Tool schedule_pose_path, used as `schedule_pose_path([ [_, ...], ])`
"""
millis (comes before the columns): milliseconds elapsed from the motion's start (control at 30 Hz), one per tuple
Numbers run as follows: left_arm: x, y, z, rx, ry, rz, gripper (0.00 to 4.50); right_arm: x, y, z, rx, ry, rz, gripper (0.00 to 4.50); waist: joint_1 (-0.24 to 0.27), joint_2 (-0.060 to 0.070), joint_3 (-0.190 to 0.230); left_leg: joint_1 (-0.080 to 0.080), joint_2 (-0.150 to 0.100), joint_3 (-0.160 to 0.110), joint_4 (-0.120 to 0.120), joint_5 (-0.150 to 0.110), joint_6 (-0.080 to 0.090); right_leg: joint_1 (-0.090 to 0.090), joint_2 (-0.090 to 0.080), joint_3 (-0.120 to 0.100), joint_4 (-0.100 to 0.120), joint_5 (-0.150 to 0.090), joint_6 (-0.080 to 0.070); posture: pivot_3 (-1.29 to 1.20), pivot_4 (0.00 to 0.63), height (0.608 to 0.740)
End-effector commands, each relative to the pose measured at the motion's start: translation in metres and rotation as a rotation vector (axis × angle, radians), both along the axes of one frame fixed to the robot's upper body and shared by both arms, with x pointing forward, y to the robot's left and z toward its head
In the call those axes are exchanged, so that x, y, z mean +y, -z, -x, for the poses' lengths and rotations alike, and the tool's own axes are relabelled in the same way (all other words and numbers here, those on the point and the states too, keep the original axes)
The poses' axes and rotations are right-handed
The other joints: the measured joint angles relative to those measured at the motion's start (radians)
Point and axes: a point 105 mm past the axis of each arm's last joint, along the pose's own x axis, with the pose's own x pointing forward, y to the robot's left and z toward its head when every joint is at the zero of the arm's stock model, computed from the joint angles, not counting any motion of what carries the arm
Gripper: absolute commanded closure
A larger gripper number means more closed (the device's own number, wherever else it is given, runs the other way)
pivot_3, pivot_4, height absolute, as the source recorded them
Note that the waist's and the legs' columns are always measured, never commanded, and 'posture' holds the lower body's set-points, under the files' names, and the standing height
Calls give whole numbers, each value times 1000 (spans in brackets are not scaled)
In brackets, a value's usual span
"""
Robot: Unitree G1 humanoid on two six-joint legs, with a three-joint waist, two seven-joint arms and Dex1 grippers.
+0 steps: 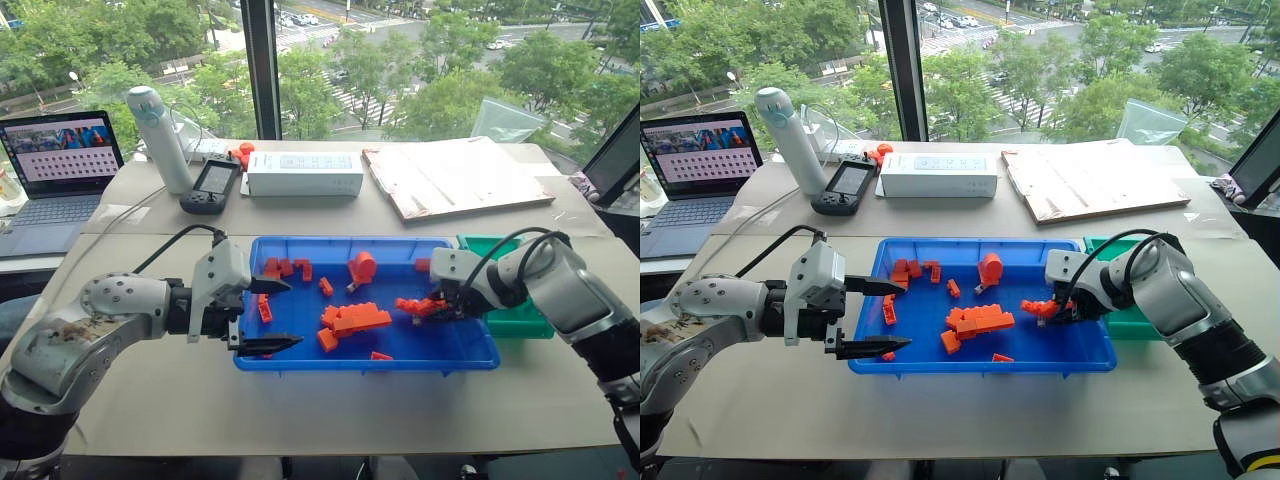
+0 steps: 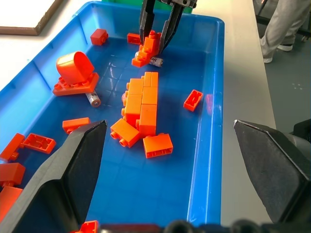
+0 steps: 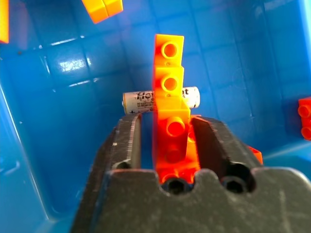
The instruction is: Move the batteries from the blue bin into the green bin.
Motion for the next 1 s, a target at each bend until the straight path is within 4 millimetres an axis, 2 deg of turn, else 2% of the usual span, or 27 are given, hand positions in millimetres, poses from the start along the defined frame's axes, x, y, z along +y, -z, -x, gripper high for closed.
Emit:
schedule_pose_path([
  [33, -2, -6, 3, -30, 13, -1, 0, 2, -21, -8, -92, -21, -9, 4059, 0, 0, 0, 0, 0, 0, 0, 0, 0, 0, 0, 0, 0, 0, 0, 0, 150, 736],
  [267, -3, -7, 2, -32, 19, 3, 0, 10, -44, -25, -194, -14, -50, 4054, -2, 0, 0, 0, 0, 0, 0, 0, 0, 0, 0, 0, 0, 0, 0, 0, 150, 736],
  [500, -5, -8, 2, -39, 20, 1, 0, 8, -52, -53, -282, 36, -14, 4054, -1, 0, 0, 0, 0, 0, 0, 0, 0, 0, 0, 0, 0, 0, 1, 0, 150, 736],
  [567, -5, -8, 2, -42, 19, 0, 0, 6, -55, -61, -318, 48, 10, 3042, -4, 0, 0, 0, 0, 0, 0, 0, 0, 0, 0, 0, 0, 1, 1, 0, 150, 736],
  [600, -5, -8, 2, -42, 18, 0, 0, 5, -55, -62, -318, 49, 16, 2937, -5, 0, 0, 0, 0, 0, 0, 0, 0, 0, 0, 0, 1, 2, 3, 0, 150, 736],
  [767, -5, -8, 2, -38, 13, 6, 0, 10, -59, -58, -312, 25, -4, 1377, -4, 0, 0, 0, 0, 0, 0, 0, 0, 0, 1, 0, 1, 2, 4, 0, 150, 736],
  [800, -5, -8, 2, -37, 13, 7, 0, 12, -60, -54, -280, 22, -24, 914, -5, 0, 0, 0, 0, 0, 0, 0, 0, 0, 1, 0, 1, 2, 4, 0, 150, 736],
  [833, -6, -8, 2, -37, 13, 8, 0, 15, -58, -43, -206, 5, -43, 698, -6, 0, 0, 0, 0, 0, 0, 0, 0, 0, 1, 0, 1, 2, 4, 0, 150, 736],
  [933, -6, -8, 2, -37, 15, 9, 0, 20, -53, -14, -54, -73, -65, 698, -3, 0, 0, 0, 0, 0, 0, 0, 0, 2, 1, 0, 2, 2, 4, 0, 150, 736],
  [1000, -6, -8, 1, -37, 17, 10, 0, 25, -51, -4, -3, -88, -91, 698, -2, 0, 0, 0, 0, 0, 0, 0, 0, 2, 1, -1, 1, 2, 4, 0, 150, 736],
])
